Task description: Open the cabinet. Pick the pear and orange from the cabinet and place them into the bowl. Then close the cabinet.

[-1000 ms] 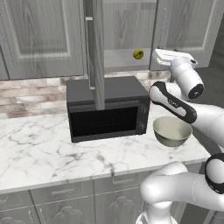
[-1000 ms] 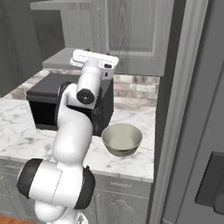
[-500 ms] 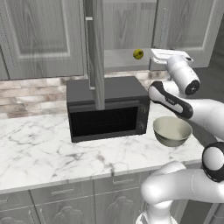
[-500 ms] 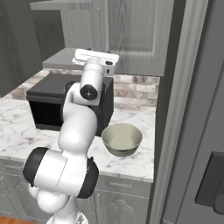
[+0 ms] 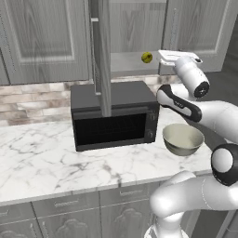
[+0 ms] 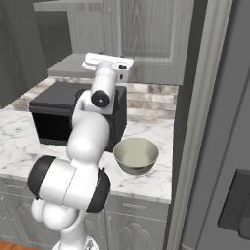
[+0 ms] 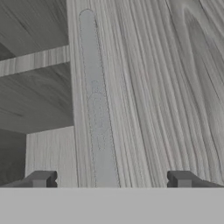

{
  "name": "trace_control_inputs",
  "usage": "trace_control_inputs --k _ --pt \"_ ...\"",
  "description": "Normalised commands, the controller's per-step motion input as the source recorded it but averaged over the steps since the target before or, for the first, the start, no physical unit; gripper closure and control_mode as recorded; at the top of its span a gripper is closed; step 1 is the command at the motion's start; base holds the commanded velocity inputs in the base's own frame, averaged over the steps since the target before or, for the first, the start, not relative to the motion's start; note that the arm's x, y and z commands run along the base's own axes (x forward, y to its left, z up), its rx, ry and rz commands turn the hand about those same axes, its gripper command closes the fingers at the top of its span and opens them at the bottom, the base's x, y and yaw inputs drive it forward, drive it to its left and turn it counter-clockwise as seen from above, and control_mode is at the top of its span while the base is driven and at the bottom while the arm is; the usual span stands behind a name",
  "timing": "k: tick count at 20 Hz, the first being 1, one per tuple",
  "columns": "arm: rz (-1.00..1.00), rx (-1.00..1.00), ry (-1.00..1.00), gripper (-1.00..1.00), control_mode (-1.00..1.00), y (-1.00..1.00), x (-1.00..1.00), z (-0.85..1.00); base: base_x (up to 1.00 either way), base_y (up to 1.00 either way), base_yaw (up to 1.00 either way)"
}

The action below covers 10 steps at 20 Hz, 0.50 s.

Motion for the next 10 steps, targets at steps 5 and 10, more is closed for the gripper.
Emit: trace_control_inputs --k 5,10 --pt "0.0 0.0 0.04 -1.0 -1.0 0.02 0.38 -0.01 0.0 0.0 0.0" --pt "0.0 0.0 0.05 -1.0 -1.0 0.01 0.48 -0.08 0.0 0.0 0.0"
